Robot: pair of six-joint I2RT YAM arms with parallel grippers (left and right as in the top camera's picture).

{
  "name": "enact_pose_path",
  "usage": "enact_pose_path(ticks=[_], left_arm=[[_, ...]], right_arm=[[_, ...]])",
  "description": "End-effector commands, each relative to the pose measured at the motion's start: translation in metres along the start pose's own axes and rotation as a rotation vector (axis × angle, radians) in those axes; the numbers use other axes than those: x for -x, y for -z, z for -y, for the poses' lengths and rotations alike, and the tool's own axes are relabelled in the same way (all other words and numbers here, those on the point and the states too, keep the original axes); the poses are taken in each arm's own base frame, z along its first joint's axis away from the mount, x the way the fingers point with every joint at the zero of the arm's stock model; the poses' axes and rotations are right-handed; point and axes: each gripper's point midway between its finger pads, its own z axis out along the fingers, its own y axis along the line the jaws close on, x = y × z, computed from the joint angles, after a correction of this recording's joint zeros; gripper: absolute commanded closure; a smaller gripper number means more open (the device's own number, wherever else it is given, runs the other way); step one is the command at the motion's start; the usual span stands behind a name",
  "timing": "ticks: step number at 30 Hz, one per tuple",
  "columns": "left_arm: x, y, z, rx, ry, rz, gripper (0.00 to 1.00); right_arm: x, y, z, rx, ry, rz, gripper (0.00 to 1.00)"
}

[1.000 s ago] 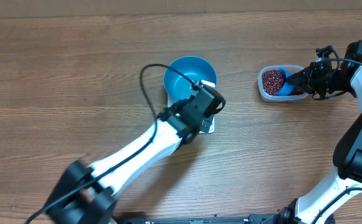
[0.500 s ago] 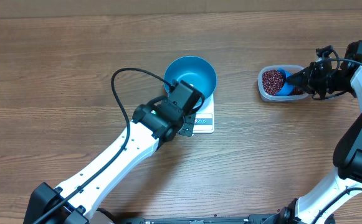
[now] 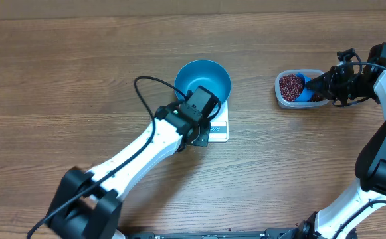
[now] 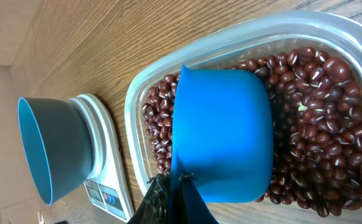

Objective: Scoop item into bowl and weigh 150g on scale
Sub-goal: 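Pull the left gripper back above the scale display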

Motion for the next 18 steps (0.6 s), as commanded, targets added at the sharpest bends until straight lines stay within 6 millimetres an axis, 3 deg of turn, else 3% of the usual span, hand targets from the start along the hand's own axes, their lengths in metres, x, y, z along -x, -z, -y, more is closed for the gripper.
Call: enact_pose_path(ticks=[1,2,4,9,18], left_arm=[[0.006,0.000,0.005,-0.024,0.022,0.009,0.47],[0.008,0.001,0.006,-0.026,0.021,0.013,0.42],[0.012,0.005,0.007,-0.032,0.010,0.025,0.21],[0.012,0.016,0.006,-0.020,0.007,0.002,0.02],[-0.006,0.030,-0.003,0.012,0.032,-0.065,0.01]], right_arm=[[-0.030,-0.034,0.043,-0.135,-0.064,-0.115,0.96],[-0.030,-0.034,0.043,-0.135,-0.064,-0.115,0.96],[-0.030,-0.034,0.043,-0.135,-0.064,-0.114,0.96],[-0.030,-0.034,0.043,-0.135,-0.064,-0.115,0.96],[-0.028,-0.034,0.043,-0.135,-0.060,-0.110,0.96]])
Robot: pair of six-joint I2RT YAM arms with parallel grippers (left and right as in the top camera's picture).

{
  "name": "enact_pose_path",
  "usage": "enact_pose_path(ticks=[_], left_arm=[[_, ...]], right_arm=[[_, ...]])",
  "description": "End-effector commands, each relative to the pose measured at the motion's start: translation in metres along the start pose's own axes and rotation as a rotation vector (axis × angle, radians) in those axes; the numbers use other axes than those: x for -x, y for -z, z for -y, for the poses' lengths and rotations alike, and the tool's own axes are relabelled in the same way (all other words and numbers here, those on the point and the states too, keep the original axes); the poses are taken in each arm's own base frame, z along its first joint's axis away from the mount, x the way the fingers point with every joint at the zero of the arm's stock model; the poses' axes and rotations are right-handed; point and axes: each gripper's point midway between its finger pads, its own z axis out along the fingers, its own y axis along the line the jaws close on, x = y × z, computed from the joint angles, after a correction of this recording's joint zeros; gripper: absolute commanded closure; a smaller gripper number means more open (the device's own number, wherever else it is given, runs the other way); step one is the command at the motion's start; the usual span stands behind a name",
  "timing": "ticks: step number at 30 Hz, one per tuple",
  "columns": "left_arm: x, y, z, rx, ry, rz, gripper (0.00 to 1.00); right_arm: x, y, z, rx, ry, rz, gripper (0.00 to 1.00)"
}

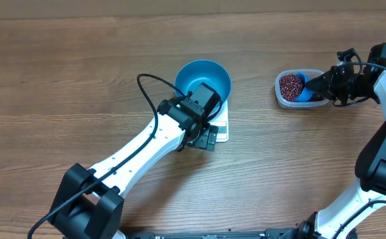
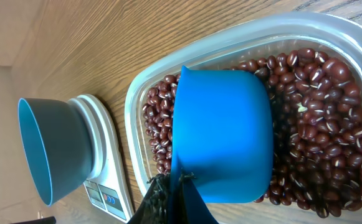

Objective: Scoop item into bowl and weigh 150g on scale
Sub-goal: 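Pull the left gripper back above the scale display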

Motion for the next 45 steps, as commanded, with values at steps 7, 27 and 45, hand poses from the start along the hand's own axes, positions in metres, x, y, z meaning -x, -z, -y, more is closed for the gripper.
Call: enact_pose_path(ticks=[7,27,45], left_arm=[[0.019,0.058,-0.007,-0.015,0.006,0.183,0.00],[-0.003,0.012,-0.014,-0.008,0.010,0.163,0.01],[0.023,-0.008,-0.004,-0.027,-0.072,0.257,0.00]], right_arm=[[-0.029,-0.034,0.043,-0.135,-0.061,-0.113,0.96],[-0.027,-0.034,0.044,-0.135,-0.057,-0.106,0.96],[-0.027,-0.034,0.044,-0.135,-0.054,-0.104,0.96]])
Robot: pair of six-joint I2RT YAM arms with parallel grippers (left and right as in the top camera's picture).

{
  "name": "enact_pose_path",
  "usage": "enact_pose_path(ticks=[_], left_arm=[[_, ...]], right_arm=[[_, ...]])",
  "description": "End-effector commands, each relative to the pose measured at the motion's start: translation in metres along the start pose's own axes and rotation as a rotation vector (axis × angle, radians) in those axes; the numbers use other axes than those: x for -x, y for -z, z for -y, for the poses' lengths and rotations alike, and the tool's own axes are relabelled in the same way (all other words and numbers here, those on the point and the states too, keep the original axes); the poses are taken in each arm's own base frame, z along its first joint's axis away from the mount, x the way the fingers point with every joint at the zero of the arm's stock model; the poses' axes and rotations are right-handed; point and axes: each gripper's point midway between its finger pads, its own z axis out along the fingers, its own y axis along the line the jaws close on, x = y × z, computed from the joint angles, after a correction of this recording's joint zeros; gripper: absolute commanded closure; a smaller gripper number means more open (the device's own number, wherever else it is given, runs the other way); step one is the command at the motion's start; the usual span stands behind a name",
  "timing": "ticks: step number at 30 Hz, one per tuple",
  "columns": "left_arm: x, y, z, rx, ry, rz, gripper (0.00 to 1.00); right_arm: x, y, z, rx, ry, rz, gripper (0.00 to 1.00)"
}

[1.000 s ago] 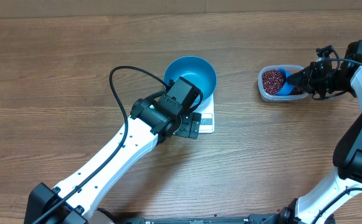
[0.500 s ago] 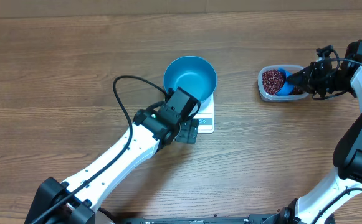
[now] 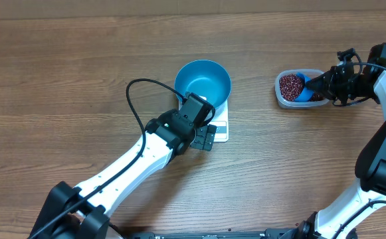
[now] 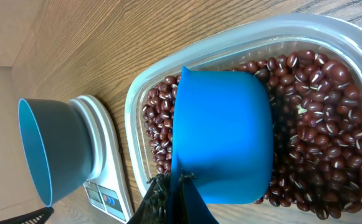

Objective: Scoop item into bowl and weigh 150g on scale
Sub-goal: 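Pull the left gripper back above the scale display, then lift the bean-filled scoop out of the tub with the right gripper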

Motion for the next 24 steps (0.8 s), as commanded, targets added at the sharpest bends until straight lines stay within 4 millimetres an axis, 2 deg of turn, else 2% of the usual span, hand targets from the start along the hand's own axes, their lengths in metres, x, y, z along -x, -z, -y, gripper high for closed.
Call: enact_pose_path(ticks=[1,9,18,24], left_arm=[[-0.002,-0.005,-0.002,0.009,-0.017,-0.010,0.01],[-0.002,-0.005,-0.002,0.009,-0.018,-0.010,0.00],[-0.002,-0.005,-0.002,0.010,-0.026,-0.013,0.00],[-0.002,-0.005,-0.002,0.009,-0.025,-0.011,0.00]], right_arm=[[-0.027,-0.034,0.043,-0.137,-0.057,-0.107,0.96],[-0.024,-0.029,0.045,-0.133,-0.067,-0.096,0.96],[-0.015,0.003,0.030,0.077,-0.131,-0.054,0.96],[-0.008,0.019,0.032,0.161,-0.171,-0.004,0.96]])
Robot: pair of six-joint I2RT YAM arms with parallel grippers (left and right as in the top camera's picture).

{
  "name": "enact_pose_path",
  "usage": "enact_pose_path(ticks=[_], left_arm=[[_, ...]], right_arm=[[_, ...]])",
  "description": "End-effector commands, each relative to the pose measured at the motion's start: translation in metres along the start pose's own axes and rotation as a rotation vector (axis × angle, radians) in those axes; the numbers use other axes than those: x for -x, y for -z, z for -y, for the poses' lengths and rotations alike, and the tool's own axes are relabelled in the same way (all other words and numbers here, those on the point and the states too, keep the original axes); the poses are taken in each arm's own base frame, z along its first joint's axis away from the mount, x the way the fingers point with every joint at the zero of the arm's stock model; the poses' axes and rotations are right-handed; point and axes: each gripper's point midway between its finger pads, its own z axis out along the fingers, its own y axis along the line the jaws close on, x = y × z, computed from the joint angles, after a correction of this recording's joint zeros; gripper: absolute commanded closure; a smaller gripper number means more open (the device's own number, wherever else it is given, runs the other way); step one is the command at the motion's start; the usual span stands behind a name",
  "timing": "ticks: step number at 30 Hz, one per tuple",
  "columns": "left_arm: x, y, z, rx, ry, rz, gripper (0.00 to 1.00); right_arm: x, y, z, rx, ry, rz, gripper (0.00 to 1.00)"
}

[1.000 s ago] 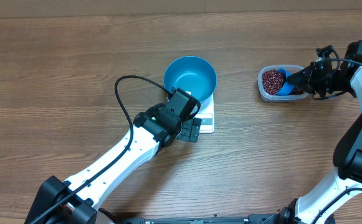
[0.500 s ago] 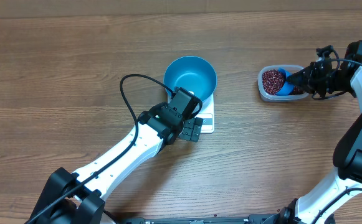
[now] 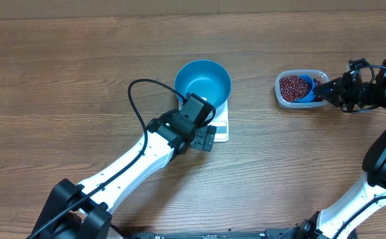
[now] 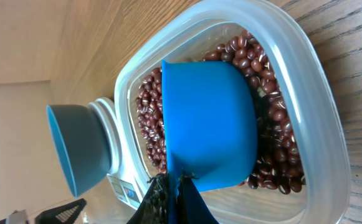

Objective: Scoop item into bowl and weigh 150g on scale
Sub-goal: 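Lift the bean-filled scoop out of the tub with the right gripper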

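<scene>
A blue bowl (image 3: 202,81) stands empty on the white scale (image 3: 220,124); both also show in the right wrist view as bowl (image 4: 75,149) and scale (image 4: 123,177). My left gripper (image 3: 204,138) rests at the scale's front edge; its jaw state is unclear. A clear container (image 3: 280,94) at the right holds red beans (image 3: 289,86). My right gripper (image 3: 327,90) is shut on the handle of a blue scoop (image 3: 306,91). In the right wrist view the right gripper (image 4: 173,182) holds the scoop (image 4: 209,121) over the beans (image 4: 261,68), its back toward the camera.
The wooden table (image 3: 80,66) carries nothing else. A black cable (image 3: 134,99) loops from the left arm beside the bowl. The container's rim (image 4: 321,106) lies close to the right arm, near the table's right side.
My right gripper has drawn back to the right, and the scoop now sits at the container's right end instead of its middle. The left arm and bowl stand as before.
First my left gripper lay over the scale's front while the right held the scoop in the beans. Then the left fingers were just off the scale's front edge, and later the arm sat lower and further left. Now the right gripper has pulled the scoop rightward.
</scene>
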Motion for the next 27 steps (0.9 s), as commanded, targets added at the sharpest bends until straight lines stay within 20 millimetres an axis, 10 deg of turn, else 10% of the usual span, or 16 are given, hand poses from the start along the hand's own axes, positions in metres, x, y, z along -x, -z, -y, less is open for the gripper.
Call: enact_pose_path(ticks=[1,27], left_arm=[[0.000,-0.002,-0.002,0.006,-0.021,-0.003,0.01],[0.000,-0.002,-0.002,0.007,-0.021,-0.003,0.00]], right_arm=[[0.000,0.007,0.009,0.051,-0.039,0.014,0.96],[0.019,0.051,-0.024,0.166,-0.072,0.064,0.96]])
